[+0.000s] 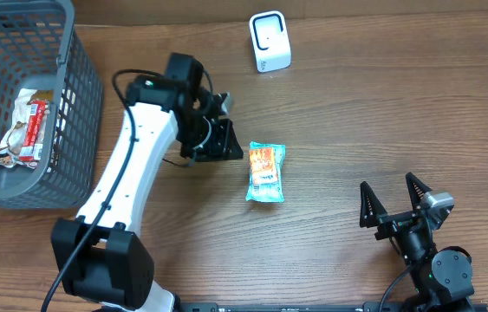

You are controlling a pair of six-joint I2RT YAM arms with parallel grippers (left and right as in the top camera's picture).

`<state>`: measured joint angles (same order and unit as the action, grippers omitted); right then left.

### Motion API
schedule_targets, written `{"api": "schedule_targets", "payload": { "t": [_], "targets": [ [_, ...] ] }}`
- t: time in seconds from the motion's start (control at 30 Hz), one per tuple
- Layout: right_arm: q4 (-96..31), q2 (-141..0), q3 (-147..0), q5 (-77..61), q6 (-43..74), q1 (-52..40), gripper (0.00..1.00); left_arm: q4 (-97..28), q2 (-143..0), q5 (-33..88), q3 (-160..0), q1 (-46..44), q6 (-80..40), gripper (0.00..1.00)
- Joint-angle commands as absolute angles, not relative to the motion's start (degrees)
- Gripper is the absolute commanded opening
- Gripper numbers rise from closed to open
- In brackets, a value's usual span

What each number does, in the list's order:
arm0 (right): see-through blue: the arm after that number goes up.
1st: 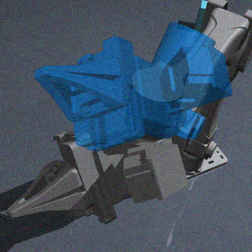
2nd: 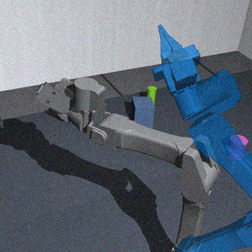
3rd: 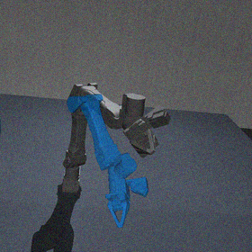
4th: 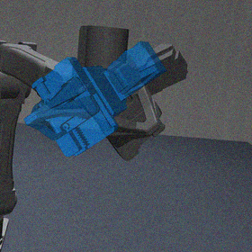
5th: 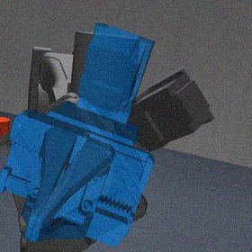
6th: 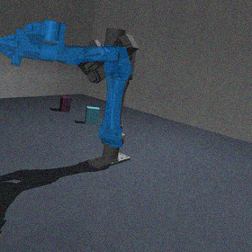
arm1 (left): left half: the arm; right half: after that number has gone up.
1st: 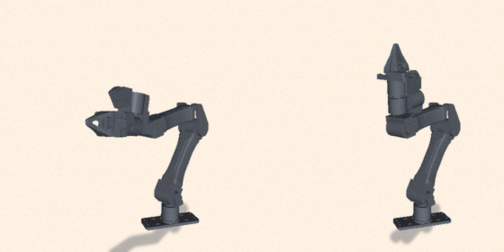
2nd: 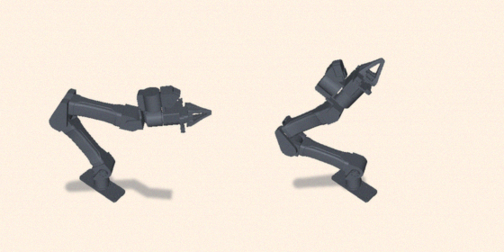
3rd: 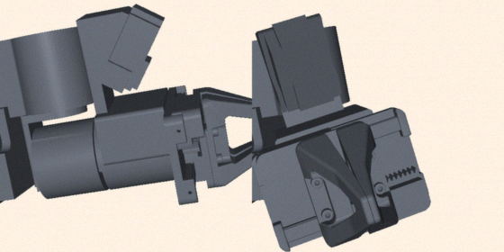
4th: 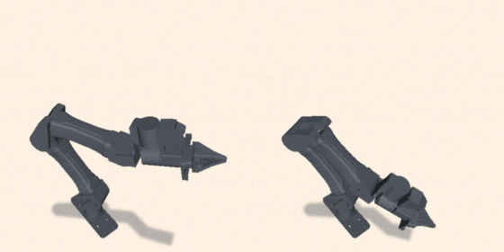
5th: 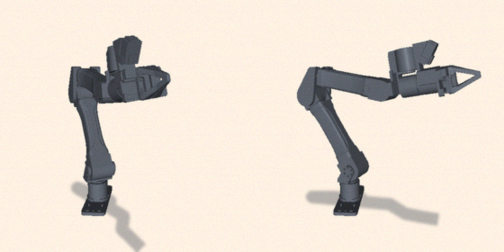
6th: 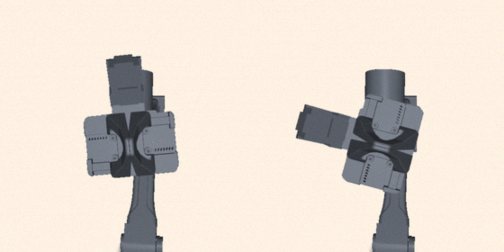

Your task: Scan the item barcode

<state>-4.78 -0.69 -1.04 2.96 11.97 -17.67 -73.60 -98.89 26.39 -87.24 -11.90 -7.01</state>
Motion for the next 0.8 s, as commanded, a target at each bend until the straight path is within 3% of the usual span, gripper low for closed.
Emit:
{"api": "schedule_targets", "payload": {
  "t": [0.0,0.1,0.4,0.77],
  "targets": [
    [-4.54,-0.4,-0.47,2.83,11.7,-17.5,1.0,-71.33,-97.76,27.49,-82.76,-13.89,-10.41,0.29],
    [-4.54,-0.4,-0.47,2.83,11.7,-17.5,1.0,-67.9,-97.76,27.46,-79.77,-15.05,-10.98,0.33],
    [-4.54,-0.4,-0.47,2.85,11.7,-17.5,1.0,-60.51,-97.76,27.53,-77.6,-15.49,-15.97,0.32],
    [-4.54,-0.4,-0.47,2.83,11.7,-17.5,1.0,-60.14,-97.84,27.44,-77.6,-18.04,-17.26,0.37]
  ]
}}
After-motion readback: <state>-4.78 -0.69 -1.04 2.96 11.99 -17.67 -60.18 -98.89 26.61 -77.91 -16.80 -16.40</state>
